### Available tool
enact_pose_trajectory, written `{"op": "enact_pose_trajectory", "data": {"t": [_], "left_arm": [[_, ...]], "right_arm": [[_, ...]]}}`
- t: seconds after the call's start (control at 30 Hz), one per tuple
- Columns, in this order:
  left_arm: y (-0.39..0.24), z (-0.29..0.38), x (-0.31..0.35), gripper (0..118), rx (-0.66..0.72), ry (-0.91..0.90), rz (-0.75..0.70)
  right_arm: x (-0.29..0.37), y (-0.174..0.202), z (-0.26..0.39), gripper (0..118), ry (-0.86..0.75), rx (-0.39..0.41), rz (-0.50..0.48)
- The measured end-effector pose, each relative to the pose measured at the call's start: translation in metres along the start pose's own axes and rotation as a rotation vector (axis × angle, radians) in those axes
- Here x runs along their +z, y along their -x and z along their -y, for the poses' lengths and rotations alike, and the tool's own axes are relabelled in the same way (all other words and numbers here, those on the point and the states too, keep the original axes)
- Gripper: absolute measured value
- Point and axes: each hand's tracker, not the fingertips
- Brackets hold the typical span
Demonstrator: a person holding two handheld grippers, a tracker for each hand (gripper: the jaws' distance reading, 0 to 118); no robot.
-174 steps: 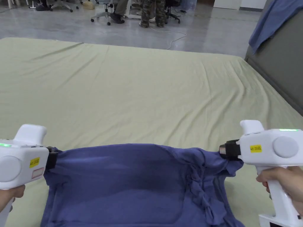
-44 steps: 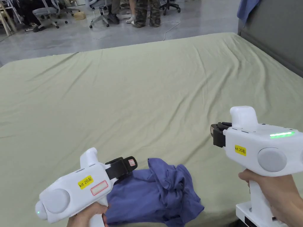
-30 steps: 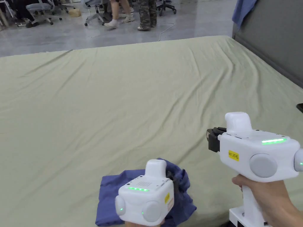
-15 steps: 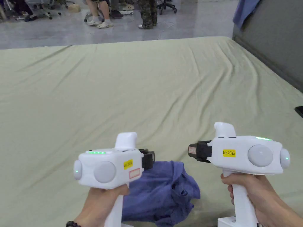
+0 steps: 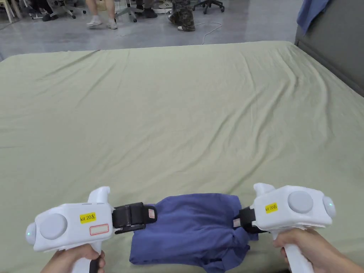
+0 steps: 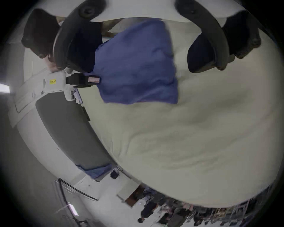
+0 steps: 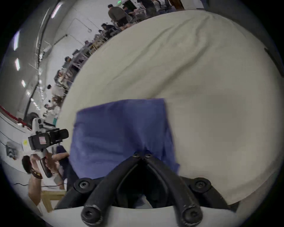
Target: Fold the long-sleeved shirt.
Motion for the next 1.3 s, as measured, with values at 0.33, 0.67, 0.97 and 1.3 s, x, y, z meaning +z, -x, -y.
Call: {"op": "enact_pose_trajectory", "data": {"t": [0.33,0.67,0.97,1.3], "left_arm": [[0.035,-0.004,-0.045,118,0.219,0.015,0.248],[-0.004,0.002,-0.064,7,0.012,0.104,0.124],[0.004,-0.040,0.003,7,-0.109,0.044,0.075],[0.163,-0.098,0.175,7,-0.083,-0.096,-0.157]], "right_arm": [[-0.008,-0.014,0.000,0,0.007,-0.104,-0.095],[-0.007,-0.012,-0.001,0,0.005,-0.115,-0.092],[0.035,0.109,-0.017,0,-0.314,0.093,-0.105],[-0.044,0.364,-0.034,0,-0.738,0.538,-0.177]]}}
